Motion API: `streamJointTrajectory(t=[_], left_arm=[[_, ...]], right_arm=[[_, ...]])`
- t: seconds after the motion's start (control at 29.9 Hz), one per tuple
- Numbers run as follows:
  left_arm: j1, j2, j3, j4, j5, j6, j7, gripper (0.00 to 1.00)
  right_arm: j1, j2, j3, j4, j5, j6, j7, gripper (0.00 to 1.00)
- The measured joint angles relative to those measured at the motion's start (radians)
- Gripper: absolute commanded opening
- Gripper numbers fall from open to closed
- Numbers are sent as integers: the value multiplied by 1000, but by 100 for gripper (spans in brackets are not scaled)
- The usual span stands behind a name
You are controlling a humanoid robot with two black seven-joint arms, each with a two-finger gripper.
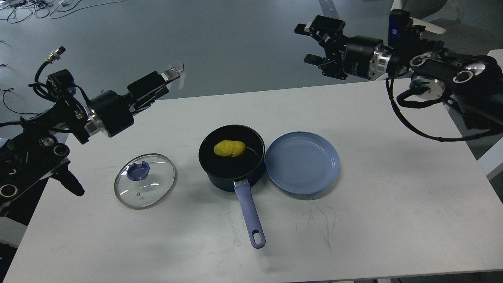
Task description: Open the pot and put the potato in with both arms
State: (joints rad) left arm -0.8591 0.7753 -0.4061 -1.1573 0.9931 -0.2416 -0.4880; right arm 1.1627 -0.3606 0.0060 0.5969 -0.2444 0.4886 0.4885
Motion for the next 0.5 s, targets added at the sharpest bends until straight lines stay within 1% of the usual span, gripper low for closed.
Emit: streamJointTrajectory(t=[0.13, 0.27, 0.4, 0.5], left_arm=[[24, -31, -27, 8, -84, 2, -1, 98], [66, -85, -78, 38, -187, 3, -1, 98], [118, -141, -123, 94, -267, 1, -1, 98], [163, -182, -173, 124, -318, -4, -1, 98]], right_arm=[[-157, -25, 165, -1, 41, 0, 0, 95], [-318, -12, 349, -1, 63, 0, 0, 95], [-424, 23, 430, 0, 65, 0, 0, 96], [-459, 47, 462, 0, 65, 0, 0, 99]])
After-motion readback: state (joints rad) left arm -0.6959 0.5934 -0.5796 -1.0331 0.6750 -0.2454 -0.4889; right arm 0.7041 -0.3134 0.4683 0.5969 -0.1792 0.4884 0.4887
